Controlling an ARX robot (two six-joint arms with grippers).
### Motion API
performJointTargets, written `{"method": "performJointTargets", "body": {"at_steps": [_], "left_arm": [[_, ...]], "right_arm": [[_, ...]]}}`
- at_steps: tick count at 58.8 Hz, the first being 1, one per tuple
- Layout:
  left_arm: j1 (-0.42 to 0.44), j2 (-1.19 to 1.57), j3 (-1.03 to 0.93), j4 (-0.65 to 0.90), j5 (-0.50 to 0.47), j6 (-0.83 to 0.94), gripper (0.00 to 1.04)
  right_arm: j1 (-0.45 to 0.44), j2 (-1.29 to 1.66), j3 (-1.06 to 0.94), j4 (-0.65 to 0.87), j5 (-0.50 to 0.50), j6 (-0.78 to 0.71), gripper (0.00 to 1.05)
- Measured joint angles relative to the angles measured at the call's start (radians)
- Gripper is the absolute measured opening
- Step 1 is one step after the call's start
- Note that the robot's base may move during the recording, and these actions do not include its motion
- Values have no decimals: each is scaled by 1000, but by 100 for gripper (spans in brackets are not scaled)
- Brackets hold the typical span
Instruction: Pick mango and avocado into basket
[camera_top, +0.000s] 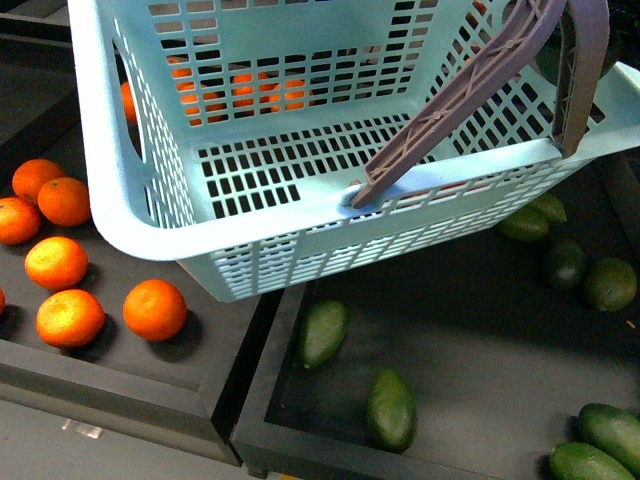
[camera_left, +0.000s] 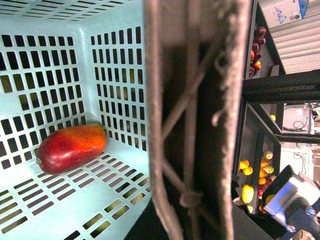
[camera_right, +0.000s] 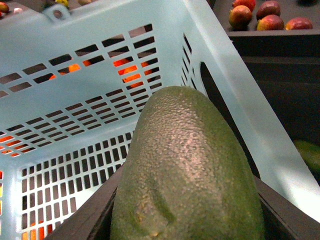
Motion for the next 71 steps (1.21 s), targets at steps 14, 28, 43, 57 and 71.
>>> {"method": "performJointTargets", "body": {"at_steps": [14,28,43,57,71], "left_arm": [[0,0,0,0,0,3,6],[0,1,0,0,-3,1,6],[0,1,0,0,2,0,6],[0,1,0,0,-1,0,6],[0,1,0,0,1,-1,6]], "right_arm": [[-76,-82,-42,-15,-8,47,99],[-211,-423,-200,-173,-2,49,97],[-173,-682,-508,199,87,-192,57],[-157,-809,-652,201,92,-222,13],[-157,-934,-732,154,91,-229,2]]}}
